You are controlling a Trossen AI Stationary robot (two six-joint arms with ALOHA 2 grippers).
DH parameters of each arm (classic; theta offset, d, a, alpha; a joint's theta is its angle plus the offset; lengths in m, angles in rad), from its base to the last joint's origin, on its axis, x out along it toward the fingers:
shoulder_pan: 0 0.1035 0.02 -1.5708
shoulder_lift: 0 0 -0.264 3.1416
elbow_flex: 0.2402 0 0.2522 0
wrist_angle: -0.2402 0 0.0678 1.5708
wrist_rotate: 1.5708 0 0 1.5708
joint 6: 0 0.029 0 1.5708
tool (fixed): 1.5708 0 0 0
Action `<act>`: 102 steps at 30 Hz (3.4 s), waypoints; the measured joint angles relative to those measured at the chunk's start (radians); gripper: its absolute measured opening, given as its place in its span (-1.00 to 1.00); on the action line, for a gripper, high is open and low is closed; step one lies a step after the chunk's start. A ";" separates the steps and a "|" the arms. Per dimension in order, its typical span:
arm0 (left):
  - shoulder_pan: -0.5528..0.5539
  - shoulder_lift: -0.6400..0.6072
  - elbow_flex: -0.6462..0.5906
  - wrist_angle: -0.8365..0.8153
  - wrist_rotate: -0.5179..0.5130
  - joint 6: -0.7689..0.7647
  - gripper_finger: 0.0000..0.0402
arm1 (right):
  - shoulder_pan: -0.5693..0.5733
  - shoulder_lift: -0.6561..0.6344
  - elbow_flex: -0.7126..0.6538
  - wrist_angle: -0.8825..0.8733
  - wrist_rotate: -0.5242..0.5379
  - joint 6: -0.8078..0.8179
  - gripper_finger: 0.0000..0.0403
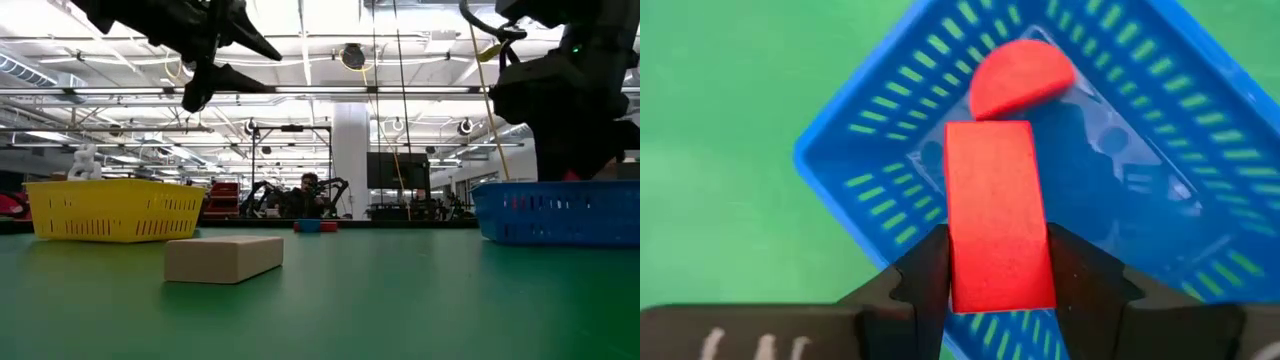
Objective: Sort & place blocks by color
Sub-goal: Put the red arch block into the blue basket, then put the blue square block into the black basket
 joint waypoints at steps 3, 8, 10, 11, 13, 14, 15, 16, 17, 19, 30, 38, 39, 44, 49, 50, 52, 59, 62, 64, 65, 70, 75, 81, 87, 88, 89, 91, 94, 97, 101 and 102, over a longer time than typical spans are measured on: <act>0.020 0.000 0.000 0.000 0.000 0.028 0.06 | 0.000 0.000 0.000 0.012 -0.001 -0.023 -0.26; 0.056 0.000 0.000 0.013 0.000 0.101 0.06 | 0.000 -0.001 0.000 0.018 -0.001 -0.031 -0.10; 0.073 0.000 0.000 0.039 -0.001 0.157 0.06 | 0.000 -0.001 0.000 0.021 -0.001 -0.032 -0.03; 0.081 0.000 0.000 0.055 -0.001 0.190 0.07 | 0.000 -0.005 -0.001 0.021 -0.002 -0.032 0.01; 0.097 0.000 0.000 0.086 -0.001 0.261 0.06 | 0.000 -0.018 -0.001 0.027 -0.003 -0.028 0.07; 0.105 0.000 0.000 0.096 -0.001 0.311 0.06 | 0.000 -0.027 -0.001 0.035 -0.004 -0.017 0.10; 0.113 0.000 0.000 0.101 -0.001 0.366 0.07 | 0.000 -0.040 -0.001 0.042 -0.004 -0.001 0.13; 0.122 0.000 0.000 0.102 -0.001 0.421 0.07 | 0.000 -0.057 -0.001 0.048 -0.004 0.019 0.15; 0.131 0.000 0.000 0.101 -0.001 0.471 0.06 | 0.000 -0.075 -0.001 0.055 -0.004 0.043 0.16; 0.153 0.000 0.000 0.092 0.000 0.547 0.06 | -0.003 -0.115 -0.001 0.061 -0.001 0.097 0.17; 0.289 0.142 -0.001 0.065 0.043 0.670 0.06 | -0.096 -0.276 -0.001 0.175 0.258 0.142 0.10; 0.321 0.286 -0.001 0.089 0.046 0.602 0.06 | -0.308 -0.243 -0.001 0.391 0.289 -0.195 0.10; 0.321 0.295 -0.001 0.100 0.046 0.610 0.06 | -0.336 -0.233 -0.001 0.423 0.289 -0.242 0.10; 0.321 0.317 0.000 0.111 0.072 0.812 0.06 | -0.456 -0.166 -0.001 0.573 0.287 -0.514 0.10; 0.336 0.340 0.006 0.098 0.114 0.932 0.06 | -0.549 -0.085 -0.001 0.698 0.230 -0.691 0.10; 0.341 0.351 0.016 0.094 0.116 0.930 0.06 | -0.565 -0.069 -0.001 0.719 0.228 -0.711 0.10; 0.355 0.375 0.043 0.059 0.119 0.918 0.06 | -0.594 -0.038 -0.001 0.743 0.225 -0.747 0.10; 0.385 0.515 0.218 -0.068 0.124 0.956 0.06 | -0.677 0.024 -0.001 0.793 0.237 -0.840 0.10; 0.389 0.569 0.282 -0.110 0.125 1.006 0.06 | -0.702 0.025 0.000 0.791 0.237 -0.841 0.10; 0.393 0.597 0.303 -0.131 0.125 1.040 0.06 | -0.717 0.024 0.000 0.791 0.236 -0.842 0.10; 0.394 0.613 0.317 -0.129 0.125 1.059 0.06 | -0.722 0.024 0.000 0.792 0.236 -0.842 0.10; 0.413 0.673 0.359 -0.133 0.145 1.103 0.06 | -0.747 0.024 0.000 0.790 0.236 -0.856 0.10; 0.441 0.729 0.388 -0.139 0.159 1.102 0.06 | -0.760 0.024 0.000 0.790 0.236 -0.907 0.10; 0.457 0.779 0.391 -0.139 0.222 1.091 0.06 | -0.772 0.024 0.000 0.786 0.235 -0.927 0.10; 0.440 0.782 0.392 -0.136 0.216 1.144 -0.11 | -0.778 0.024 0.000 0.783 0.235 -0.927 0.10; 0.439 0.783 0.392 -0.135 0.217 1.144 -0.18 | -0.779 0.024 0.000 0.783 0.235 -0.927 0.10; 0.439 0.783 0.392 -0.134 0.218 1.143 -0.25 | -0.781 0.024 0.000 0.783 0.235 -0.927 0.10; 0.439 0.783 0.392 -0.133 0.219 1.128 -0.35 | -0.785 0.024 0.000 0.783 0.235 -0.927 0.10; 0.442 0.784 0.392 -0.129 0.221 1.082 -0.35 | -0.792 0.024 0.000 0.783 0.235 -0.927 0.10; 0.444 0.784 0.391 -0.129 0.226 1.068 -0.35 | -0.792 0.024 0.000 0.783 0.235 -0.927 0.10; 0.439 0.778 0.390 -0.131 0.219 1.048 -0.35 | -0.792 0.024 0.000 0.778 0.235 -0.927 0.10; 0.439 0.771 0.389 -0.136 0.219 1.035 -0.35 | -0.792 0.024 0.000 0.774 0.235 -0.927 0.10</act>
